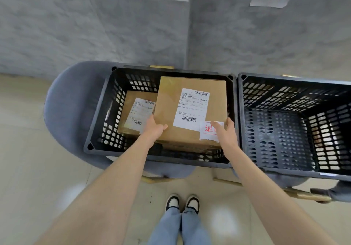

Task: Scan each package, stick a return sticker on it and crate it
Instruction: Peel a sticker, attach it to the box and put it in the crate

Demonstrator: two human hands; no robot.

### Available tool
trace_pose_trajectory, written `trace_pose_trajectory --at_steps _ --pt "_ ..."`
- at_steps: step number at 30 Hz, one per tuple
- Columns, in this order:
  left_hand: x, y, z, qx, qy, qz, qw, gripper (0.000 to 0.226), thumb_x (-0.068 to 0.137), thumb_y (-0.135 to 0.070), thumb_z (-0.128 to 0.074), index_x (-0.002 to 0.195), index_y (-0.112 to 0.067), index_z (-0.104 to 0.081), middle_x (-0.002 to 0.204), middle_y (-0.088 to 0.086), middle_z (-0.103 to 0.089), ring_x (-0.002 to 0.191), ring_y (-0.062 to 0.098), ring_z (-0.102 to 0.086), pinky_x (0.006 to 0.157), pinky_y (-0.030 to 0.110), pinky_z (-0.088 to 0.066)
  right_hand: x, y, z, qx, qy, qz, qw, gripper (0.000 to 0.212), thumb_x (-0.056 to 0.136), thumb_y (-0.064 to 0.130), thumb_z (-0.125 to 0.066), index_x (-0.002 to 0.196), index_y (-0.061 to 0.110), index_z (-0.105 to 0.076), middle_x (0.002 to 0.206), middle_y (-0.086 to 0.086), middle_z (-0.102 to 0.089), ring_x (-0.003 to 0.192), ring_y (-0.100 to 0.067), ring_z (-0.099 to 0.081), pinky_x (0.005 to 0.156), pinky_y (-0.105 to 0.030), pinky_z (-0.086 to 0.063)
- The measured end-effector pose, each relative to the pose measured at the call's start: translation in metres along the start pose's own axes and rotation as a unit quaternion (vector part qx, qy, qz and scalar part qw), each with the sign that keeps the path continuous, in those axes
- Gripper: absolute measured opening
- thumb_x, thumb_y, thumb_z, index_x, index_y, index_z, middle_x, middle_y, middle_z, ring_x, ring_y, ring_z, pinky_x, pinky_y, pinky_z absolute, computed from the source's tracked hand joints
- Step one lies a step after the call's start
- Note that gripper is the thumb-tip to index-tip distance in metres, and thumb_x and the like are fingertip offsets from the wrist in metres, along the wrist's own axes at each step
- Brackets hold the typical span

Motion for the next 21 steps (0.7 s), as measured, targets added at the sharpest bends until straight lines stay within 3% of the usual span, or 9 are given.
trace_pose_trajectory --at_steps 8,17,19,21 --pt "0.021 0.005 -0.015 0.018 0.0 0.002 1.0 0.07 0.089 -0.014 -0.063 0.148 -0.016 -0.024 0.147 0.005 -0.039 0.134 0.026 -0.038 0.111 0.047 -0.033 0.033 -0.017 0.0 -0.014 -0.012 -0.022 1.0 0.077 0.092 0.026 -0.06 0.152 0.015 -0.012 0.152 -0.002 -0.032 0.132 -0.02 -0.04 0.089 -0.024 -0.031" --pt "0.03 0.007 -0.02 0.048 -0.003 -0.008 0.999 0.073 0.091 -0.018 -0.061 0.149 -0.017 -0.017 0.149 0.006 -0.035 0.136 0.028 -0.035 0.111 0.049 -0.032 0.044 -0.018 -0.003 -0.052 -0.012 -0.017 0.998 0.072 0.093 0.027 -0.059 0.151 0.014 -0.018 0.139 0.0 -0.045 0.111 -0.012 -0.047 0.086 -0.023 -0.035" --pt "0.03 0.007 -0.02 0.064 -0.006 -0.012 0.998 0.074 0.092 -0.02 -0.061 0.15 -0.017 -0.016 0.15 0.006 -0.034 0.137 0.028 -0.034 0.111 0.05 -0.032 0.041 -0.012 -0.007 -0.073 -0.018 -0.003 0.997 0.079 0.085 0.036 -0.063 0.149 0.016 -0.021 0.14 0.0 -0.044 0.118 -0.015 -0.047 0.098 -0.032 -0.042" --pt "0.028 0.008 -0.021 0.085 0.001 -0.014 0.996 0.076 0.093 -0.025 -0.059 0.151 -0.017 -0.012 0.153 0.006 -0.029 0.138 0.028 -0.031 0.112 0.049 -0.03 0.037 -0.009 -0.009 -0.113 -0.02 0.026 0.993 0.088 0.082 0.04 -0.064 0.151 0.014 -0.017 0.152 -0.006 -0.03 0.136 -0.024 -0.034 0.111 -0.044 -0.033"
Point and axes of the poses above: each hand's wrist, its own x-axis towards the middle knuckle, its own z-axis out of the back of the hand, y = z × x, the point moved 4 cm from there along x, towards the middle knuckle
